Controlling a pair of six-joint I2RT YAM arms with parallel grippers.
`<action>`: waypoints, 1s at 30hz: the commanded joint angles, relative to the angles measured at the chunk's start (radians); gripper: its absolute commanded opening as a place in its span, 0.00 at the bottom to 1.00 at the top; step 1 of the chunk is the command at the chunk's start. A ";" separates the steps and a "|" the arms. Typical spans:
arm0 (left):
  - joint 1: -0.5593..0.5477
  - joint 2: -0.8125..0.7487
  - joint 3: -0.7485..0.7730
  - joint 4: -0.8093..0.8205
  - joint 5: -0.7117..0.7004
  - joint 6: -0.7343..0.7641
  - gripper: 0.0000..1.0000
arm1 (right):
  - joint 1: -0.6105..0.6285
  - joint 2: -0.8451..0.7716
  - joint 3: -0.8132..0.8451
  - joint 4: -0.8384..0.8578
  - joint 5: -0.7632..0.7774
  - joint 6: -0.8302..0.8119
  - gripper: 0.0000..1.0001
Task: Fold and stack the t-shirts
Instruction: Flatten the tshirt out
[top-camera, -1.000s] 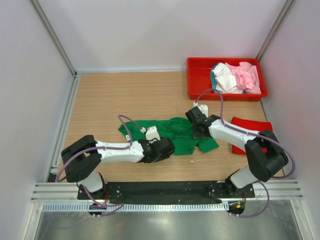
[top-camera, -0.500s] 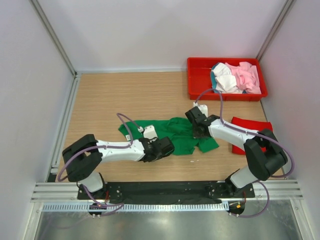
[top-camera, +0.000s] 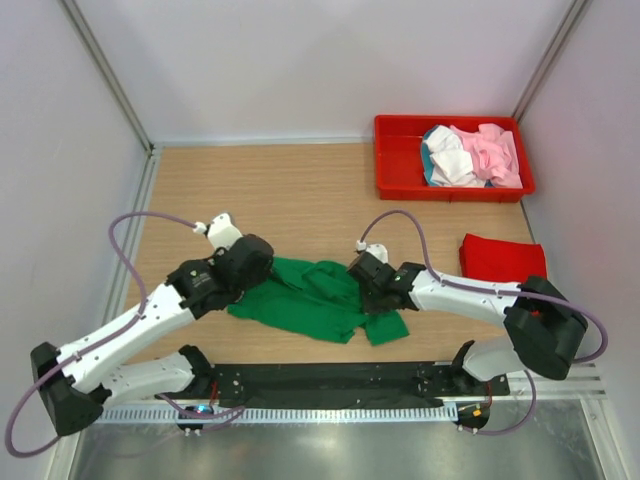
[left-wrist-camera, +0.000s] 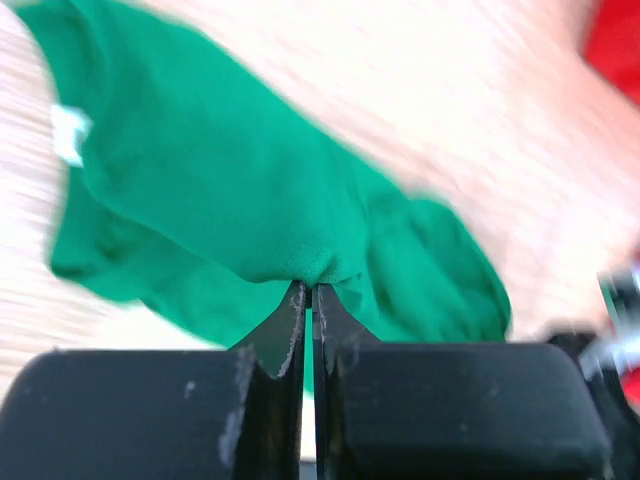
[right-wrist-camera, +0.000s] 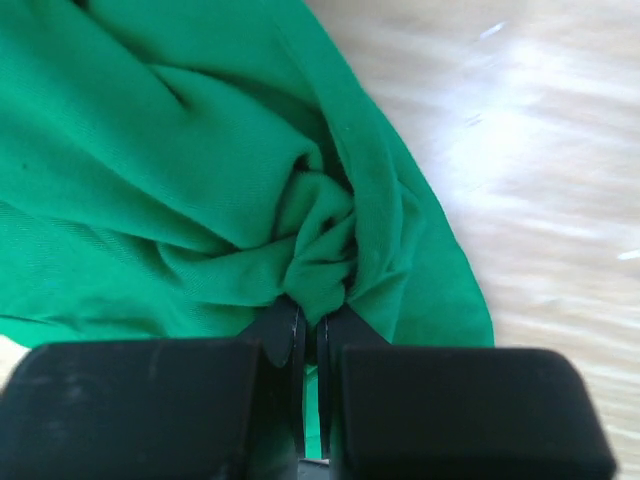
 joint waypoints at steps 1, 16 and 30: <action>0.135 -0.039 -0.006 -0.042 -0.019 0.156 0.01 | 0.025 -0.024 -0.005 -0.082 -0.036 0.090 0.13; 0.360 0.134 -0.025 0.191 0.138 0.329 0.00 | 0.151 -0.254 0.017 -0.297 -0.029 0.131 0.58; 0.409 0.161 -0.049 0.231 0.170 0.343 0.00 | 0.304 -0.231 -0.074 -0.192 0.000 0.219 0.54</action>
